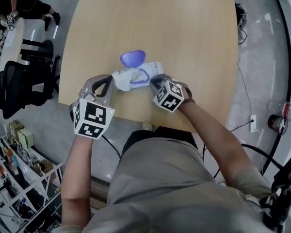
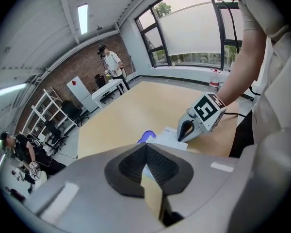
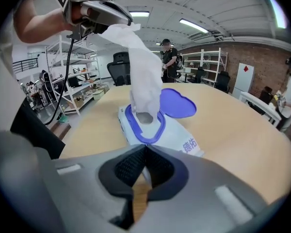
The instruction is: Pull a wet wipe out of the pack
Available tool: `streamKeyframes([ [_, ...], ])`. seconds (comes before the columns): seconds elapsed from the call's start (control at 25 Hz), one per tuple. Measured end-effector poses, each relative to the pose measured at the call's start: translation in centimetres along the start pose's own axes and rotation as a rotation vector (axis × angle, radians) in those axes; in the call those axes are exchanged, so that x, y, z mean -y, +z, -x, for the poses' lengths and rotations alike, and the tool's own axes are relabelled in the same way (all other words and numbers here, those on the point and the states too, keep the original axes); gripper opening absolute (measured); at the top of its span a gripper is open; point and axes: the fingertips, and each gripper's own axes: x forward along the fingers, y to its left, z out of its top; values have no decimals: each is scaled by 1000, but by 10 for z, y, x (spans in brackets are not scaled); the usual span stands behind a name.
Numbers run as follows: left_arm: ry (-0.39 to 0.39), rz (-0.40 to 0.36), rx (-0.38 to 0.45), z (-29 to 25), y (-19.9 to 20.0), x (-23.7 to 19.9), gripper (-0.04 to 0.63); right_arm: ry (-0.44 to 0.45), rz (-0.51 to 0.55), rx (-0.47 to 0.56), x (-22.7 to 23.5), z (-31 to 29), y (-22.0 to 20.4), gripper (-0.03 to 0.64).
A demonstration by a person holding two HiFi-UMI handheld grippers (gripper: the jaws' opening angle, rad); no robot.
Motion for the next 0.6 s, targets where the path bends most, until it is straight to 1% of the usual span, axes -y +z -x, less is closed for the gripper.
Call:
streamKeyframes([
  [0.12,25,32,38,17,-7,-4,6,-25,14,-4,-4,4,2,3],
  [0.28,68,61,111,44,-16,-13,6,-75,19,13,-12,17,11,3],
  [0.4,81,96,168,67,-28,-16,6,-114,19,12,-27,29,19,3],
  [0.48,90,125,204,84,-38,-17,6,-140,9,11,-39,37,23,3],
  [0.6,99,177,264,100,-47,-17,6,-174,-33,21,-53,52,27,3],
])
